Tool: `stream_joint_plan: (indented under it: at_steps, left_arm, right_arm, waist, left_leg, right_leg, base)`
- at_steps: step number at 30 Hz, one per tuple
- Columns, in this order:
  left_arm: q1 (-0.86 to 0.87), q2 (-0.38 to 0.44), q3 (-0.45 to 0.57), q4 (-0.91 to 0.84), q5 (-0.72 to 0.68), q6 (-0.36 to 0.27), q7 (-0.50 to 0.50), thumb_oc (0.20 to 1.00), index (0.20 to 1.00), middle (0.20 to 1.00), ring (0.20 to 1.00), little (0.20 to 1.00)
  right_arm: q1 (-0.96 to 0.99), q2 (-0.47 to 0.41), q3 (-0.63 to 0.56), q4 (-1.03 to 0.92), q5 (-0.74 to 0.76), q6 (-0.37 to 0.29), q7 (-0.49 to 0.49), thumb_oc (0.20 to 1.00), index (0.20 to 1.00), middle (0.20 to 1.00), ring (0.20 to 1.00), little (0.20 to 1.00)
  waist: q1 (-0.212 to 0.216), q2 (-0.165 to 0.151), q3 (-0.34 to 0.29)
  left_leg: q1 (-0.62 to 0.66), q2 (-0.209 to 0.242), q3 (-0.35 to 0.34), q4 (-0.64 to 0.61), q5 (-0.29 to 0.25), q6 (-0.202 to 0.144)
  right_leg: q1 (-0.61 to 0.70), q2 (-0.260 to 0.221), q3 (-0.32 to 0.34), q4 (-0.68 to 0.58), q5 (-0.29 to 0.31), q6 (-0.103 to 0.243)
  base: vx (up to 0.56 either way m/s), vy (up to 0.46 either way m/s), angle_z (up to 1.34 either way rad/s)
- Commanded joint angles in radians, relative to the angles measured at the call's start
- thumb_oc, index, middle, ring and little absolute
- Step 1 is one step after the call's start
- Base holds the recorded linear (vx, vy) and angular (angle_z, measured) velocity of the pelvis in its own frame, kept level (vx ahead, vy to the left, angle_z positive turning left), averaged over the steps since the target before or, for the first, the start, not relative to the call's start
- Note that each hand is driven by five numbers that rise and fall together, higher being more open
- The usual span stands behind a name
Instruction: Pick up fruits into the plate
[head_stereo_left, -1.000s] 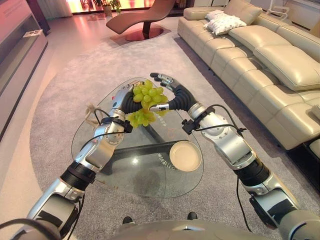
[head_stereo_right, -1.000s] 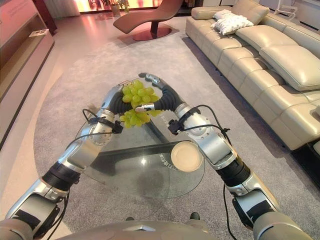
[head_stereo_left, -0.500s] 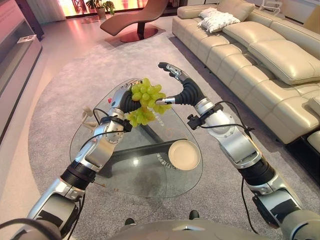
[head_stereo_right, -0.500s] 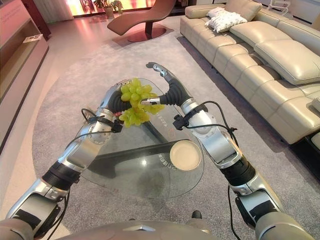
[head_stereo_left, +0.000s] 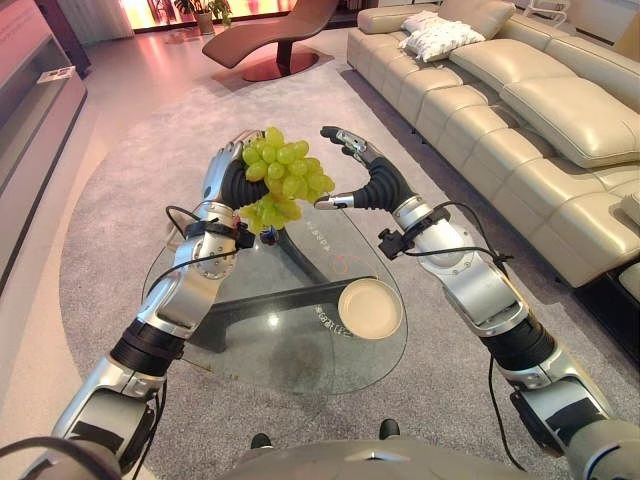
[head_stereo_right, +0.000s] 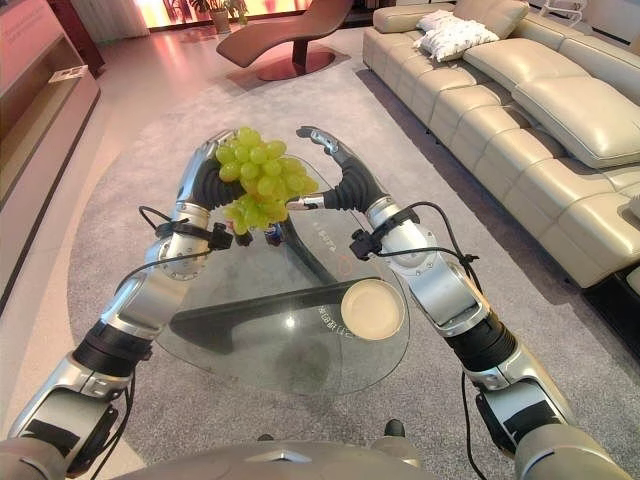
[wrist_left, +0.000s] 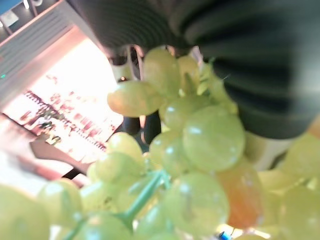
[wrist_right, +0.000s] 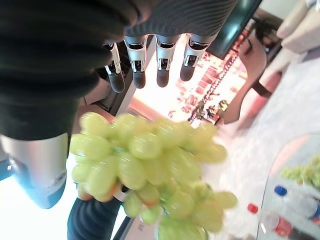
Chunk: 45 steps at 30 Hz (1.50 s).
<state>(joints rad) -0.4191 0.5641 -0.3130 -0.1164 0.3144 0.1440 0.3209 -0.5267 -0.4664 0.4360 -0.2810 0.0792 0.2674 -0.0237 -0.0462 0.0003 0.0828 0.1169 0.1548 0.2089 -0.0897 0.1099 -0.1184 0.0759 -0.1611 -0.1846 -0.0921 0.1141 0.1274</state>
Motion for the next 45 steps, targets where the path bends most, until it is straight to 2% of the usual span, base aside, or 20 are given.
stream_joint_plan:
  at_steps: [1, 4, 12, 21, 30, 31, 32, 45]
  left_arm:
    - [-0.148, 0.053, 0.036, -0.074, 0.018, -0.111, 0.045, 0.200, 0.200, 0.200, 0.200, 0.200]
    - [-0.147, 0.046, 0.030, -0.081, 0.029, -0.138, 0.039, 0.200, 0.200, 0.200, 0.200, 0.200]
    - [-0.177, 0.045, -0.032, -0.084, 0.051, -0.159, -0.023, 0.200, 0.200, 0.200, 0.200, 0.200]
    - [-0.200, 0.041, -0.126, -0.070, 0.132, -0.150, -0.120, 0.200, 0.200, 0.200, 0.200, 0.200]
    - [-0.181, 0.049, -0.173, -0.051, 0.210, -0.120, -0.141, 0.200, 0.200, 0.200, 0.200, 0.200]
    - [-0.175, 0.047, -0.177, -0.050, 0.214, -0.123, -0.137, 0.200, 0.200, 0.200, 0.200, 0.200]
    - [-0.168, 0.042, -0.180, -0.050, 0.219, -0.125, -0.135, 0.200, 0.200, 0.200, 0.200, 0.200]
    - [-0.190, 0.024, -0.199, -0.058, 0.259, -0.131, -0.080, 0.200, 0.200, 0.200, 0.200, 0.200]
  right_arm:
    - [-0.053, 0.009, -0.018, -0.084, 0.165, 0.005, 0.006, 1.000, 1.000, 1.000, 1.000, 1.000]
    - [-0.043, 0.030, 0.000, -0.081, 0.245, 0.015, 0.030, 1.000, 1.000, 1.000, 1.000, 1.000]
    - [-0.035, 0.070, 0.043, -0.066, 0.355, 0.031, 0.047, 1.000, 1.000, 1.000, 1.000, 1.000]
    - [-0.042, 0.103, 0.063, -0.046, 0.375, 0.016, 0.041, 1.000, 1.000, 1.000, 1.000, 1.000]
    - [-0.030, 0.108, 0.064, -0.039, 0.409, 0.014, 0.016, 1.000, 1.000, 1.000, 1.000, 1.000]
    - [-0.026, 0.109, 0.064, -0.038, 0.413, 0.011, 0.012, 0.849, 0.849, 0.849, 0.849, 0.849]
    - [-0.022, 0.111, 0.064, -0.037, 0.409, -0.002, 0.006, 0.200, 0.200, 0.200, 0.200, 0.200]
    - [-0.028, 0.121, 0.070, -0.024, 0.445, 0.029, -0.004, 0.200, 0.200, 0.200, 0.200, 0.200]
  waist:
    - [0.024, -0.020, -0.011]
    - [0.023, -0.022, -0.011]
    - [0.021, -0.024, -0.012]
    - [0.016, -0.021, -0.006]
    - [0.015, -0.018, -0.002]
    - [0.015, -0.018, -0.001]
    - [0.016, -0.018, 0.000]
    - [0.019, -0.023, 0.003]
  left_leg:
    - [0.018, -0.012, -0.017, 0.029, -0.127, 0.016]
    - [0.018, -0.011, -0.014, 0.029, -0.126, 0.016]
    - [0.021, -0.011, -0.009, 0.031, -0.127, 0.017]
    - [0.023, -0.011, -0.001, 0.035, -0.129, 0.022]
    - [0.023, -0.010, 0.004, 0.034, -0.127, 0.027]
    - [0.023, -0.010, 0.004, 0.035, -0.127, 0.027]
    - [0.022, -0.010, 0.003, 0.036, -0.127, 0.027]
    - [0.024, -0.010, -0.001, 0.032, -0.126, 0.026]
  right_leg:
    - [0.045, -0.030, -0.022, 0.057, -0.107, 0.033]
    - [0.044, -0.032, -0.024, 0.059, -0.106, 0.033]
    - [0.046, -0.034, -0.027, 0.059, -0.105, 0.036]
    - [0.045, -0.034, -0.021, 0.058, -0.101, 0.037]
    - [0.042, -0.033, -0.018, 0.057, -0.098, 0.038]
    - [0.042, -0.032, -0.019, 0.056, -0.098, 0.038]
    - [0.043, -0.032, -0.018, 0.055, -0.098, 0.038]
    - [0.047, -0.033, -0.028, 0.056, -0.099, 0.039]
  base:
    - [0.00, 0.000, 0.00]
    - [0.00, 0.000, 0.00]
    - [0.00, 0.000, 0.00]
    - [0.00, 0.000, 0.00]
    - [0.00, 0.000, 0.00]
    - [0.00, 0.000, 0.00]
    - [0.00, 0.000, 0.00]
    - [0.00, 0.000, 0.00]
